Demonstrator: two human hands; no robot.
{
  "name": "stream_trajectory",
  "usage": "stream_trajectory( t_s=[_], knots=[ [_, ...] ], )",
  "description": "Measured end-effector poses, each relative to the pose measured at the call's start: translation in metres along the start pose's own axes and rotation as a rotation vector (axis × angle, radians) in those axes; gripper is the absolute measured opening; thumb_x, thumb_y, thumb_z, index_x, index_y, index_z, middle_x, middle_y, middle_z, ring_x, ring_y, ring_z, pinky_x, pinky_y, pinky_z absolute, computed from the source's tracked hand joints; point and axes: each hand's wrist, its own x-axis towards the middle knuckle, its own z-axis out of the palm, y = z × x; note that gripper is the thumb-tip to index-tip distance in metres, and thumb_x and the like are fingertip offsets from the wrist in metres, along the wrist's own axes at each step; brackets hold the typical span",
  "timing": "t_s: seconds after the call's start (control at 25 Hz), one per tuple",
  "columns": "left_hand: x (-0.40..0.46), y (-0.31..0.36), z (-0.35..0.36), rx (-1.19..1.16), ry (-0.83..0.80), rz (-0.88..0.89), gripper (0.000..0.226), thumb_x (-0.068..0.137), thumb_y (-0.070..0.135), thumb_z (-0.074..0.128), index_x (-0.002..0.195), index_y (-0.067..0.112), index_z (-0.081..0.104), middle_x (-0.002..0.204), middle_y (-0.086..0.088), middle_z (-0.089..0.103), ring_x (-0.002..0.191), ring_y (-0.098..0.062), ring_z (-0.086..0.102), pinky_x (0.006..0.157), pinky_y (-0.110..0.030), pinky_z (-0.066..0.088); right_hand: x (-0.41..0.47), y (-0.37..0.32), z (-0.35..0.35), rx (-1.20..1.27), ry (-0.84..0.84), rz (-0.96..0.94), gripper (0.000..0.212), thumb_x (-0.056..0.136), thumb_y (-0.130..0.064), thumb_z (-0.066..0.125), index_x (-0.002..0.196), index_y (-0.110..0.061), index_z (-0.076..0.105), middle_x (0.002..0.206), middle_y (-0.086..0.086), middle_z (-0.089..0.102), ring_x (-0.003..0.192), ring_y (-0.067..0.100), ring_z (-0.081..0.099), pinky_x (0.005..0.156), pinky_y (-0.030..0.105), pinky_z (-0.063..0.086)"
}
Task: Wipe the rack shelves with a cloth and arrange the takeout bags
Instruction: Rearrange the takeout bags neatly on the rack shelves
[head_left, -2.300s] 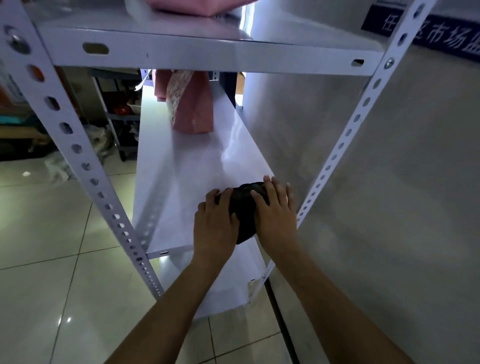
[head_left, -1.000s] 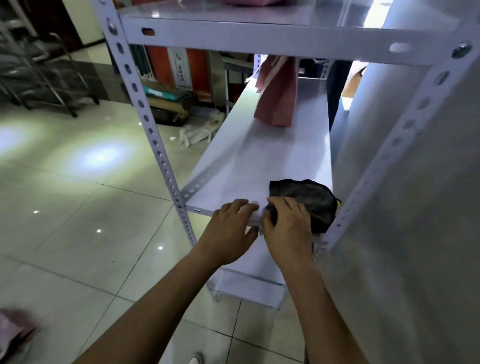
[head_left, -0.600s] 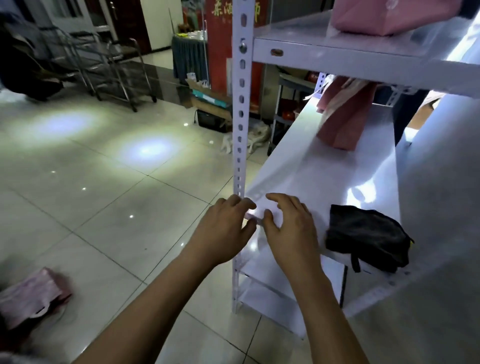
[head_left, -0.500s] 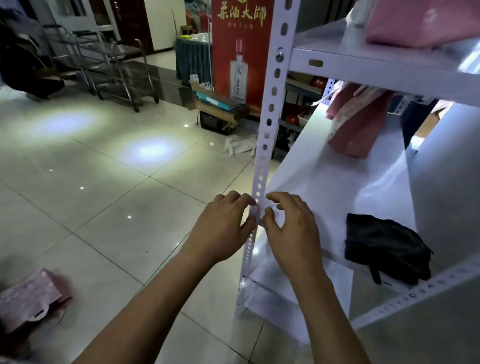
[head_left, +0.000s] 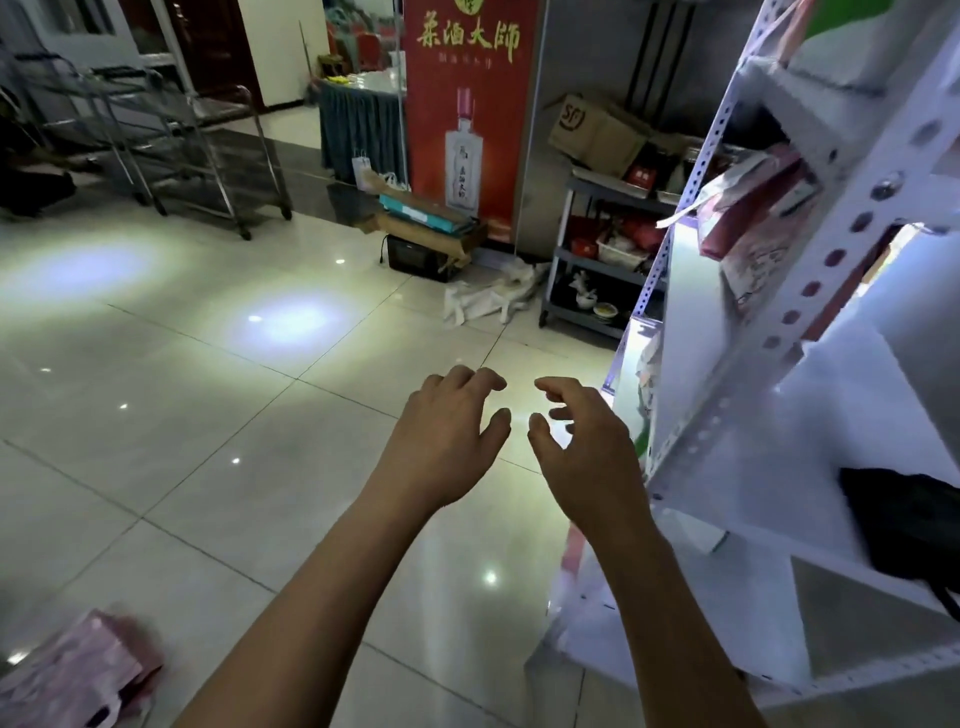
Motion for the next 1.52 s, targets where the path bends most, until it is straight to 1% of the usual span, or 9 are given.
stream_trajectory(
  t_s=[0.16, 0.32, 0.44, 0.68, 0.92, 1.0, 1.12, 1.36, 1.52],
  knots=[
    [0.022, -0.054, -0.017, 0.004, -0.011, 0.002, 0.037, 0.100, 0.036, 0.048, 0.134, 0.024, 0.052, 0.132, 0.004, 0.058, 0.118, -0.026, 0.050, 0.101, -0.042, 0.039, 0.033, -0.015, 0.050, -0.016, -0.052, 0.040, 0.034, 0.094, -0.025, 0.062, 0.127, -0.033, 0.057, 0.119, -0.012, 0.060, 0.101, 0.003, 0.058, 0.076, 0.007, 0.037],
    [0.066, -0.105, -0.022, -0.013, 0.016, -0.016, 0.035, 0.099, 0.033, 0.050, 0.132, 0.025, 0.054, 0.130, 0.004, 0.060, 0.119, -0.027, 0.050, 0.101, -0.042, 0.038, 0.085, -0.013, 0.097, 0.006, -0.077, 0.046, 0.030, 0.096, -0.026, 0.059, 0.126, -0.032, 0.058, 0.117, -0.010, 0.062, 0.103, 0.005, 0.061, 0.081, 0.020, 0.045],
    [0.115, -0.136, -0.018, -0.013, -0.009, -0.015, 0.035, 0.099, 0.034, 0.050, 0.133, 0.025, 0.053, 0.130, 0.005, 0.059, 0.120, -0.025, 0.049, 0.102, -0.042, 0.037, 0.137, -0.004, 0.132, 0.001, -0.050, 0.039, 0.031, 0.096, -0.026, 0.060, 0.126, -0.032, 0.058, 0.116, -0.012, 0.062, 0.105, 0.004, 0.058, 0.085, 0.021, 0.042],
    [0.230, -0.190, -0.023, 0.010, -0.092, -0.012, 0.037, 0.100, 0.033, 0.049, 0.136, 0.024, 0.052, 0.134, 0.003, 0.058, 0.125, -0.025, 0.046, 0.104, -0.041, 0.037, 0.267, 0.001, 0.186, 0.025, -0.040, 0.049, 0.030, 0.095, -0.024, 0.060, 0.124, -0.027, 0.061, 0.116, -0.007, 0.064, 0.107, 0.008, 0.059, 0.086, 0.022, 0.042],
    [0.335, -0.246, -0.032, -0.019, -0.047, -0.005, 0.036, 0.099, 0.031, 0.051, 0.134, 0.022, 0.054, 0.130, 0.002, 0.061, 0.122, -0.026, 0.049, 0.102, -0.043, 0.039, 0.381, -0.004, 0.230, -0.024, -0.030, -0.003, 0.029, 0.095, -0.025, 0.059, 0.124, -0.025, 0.062, 0.117, -0.003, 0.064, 0.108, 0.013, 0.059, 0.092, 0.031, 0.048],
    [0.371, -0.260, -0.026, -0.036, -0.056, 0.009, 0.036, 0.099, 0.031, 0.052, 0.133, 0.022, 0.055, 0.130, 0.002, 0.061, 0.122, -0.026, 0.049, 0.102, -0.043, 0.040, 0.414, 0.004, 0.240, -0.047, -0.018, 0.016, 0.030, 0.094, -0.024, 0.060, 0.124, -0.025, 0.062, 0.117, -0.003, 0.064, 0.108, 0.013, 0.059, 0.091, 0.029, 0.046],
    [0.434, -0.283, -0.015, -0.043, -0.068, 0.072, 0.035, 0.099, 0.031, 0.052, 0.133, 0.024, 0.054, 0.131, 0.002, 0.060, 0.122, -0.025, 0.048, 0.103, -0.042, 0.038, 0.468, 0.019, 0.256, -0.070, 0.030, 0.043, 0.030, 0.094, -0.023, 0.061, 0.124, -0.024, 0.063, 0.120, -0.003, 0.064, 0.110, 0.012, 0.059, 0.090, 0.024, 0.042],
    [0.570, -0.329, -0.004, -0.073, -0.117, 0.227, 0.036, 0.099, 0.031, 0.052, 0.134, 0.026, 0.053, 0.135, 0.005, 0.058, 0.124, -0.022, 0.047, 0.103, -0.037, 0.037, 0.578, 0.041, 0.288, -0.137, 0.138, 0.152, 0.032, 0.093, -0.022, 0.062, 0.125, -0.025, 0.063, 0.120, -0.004, 0.065, 0.109, 0.012, 0.058, 0.088, 0.024, 0.040],
    [0.658, -0.332, 0.010, -0.102, -0.194, 0.364, 0.036, 0.099, 0.032, 0.050, 0.134, 0.025, 0.053, 0.137, 0.004, 0.057, 0.125, -0.021, 0.046, 0.106, -0.038, 0.036, 0.628, 0.059, 0.292, -0.165, 0.268, 0.254, 0.031, 0.094, -0.023, 0.061, 0.124, -0.026, 0.062, 0.117, -0.006, 0.063, 0.106, 0.009, 0.057, 0.088, 0.025, 0.043]
  ],
)
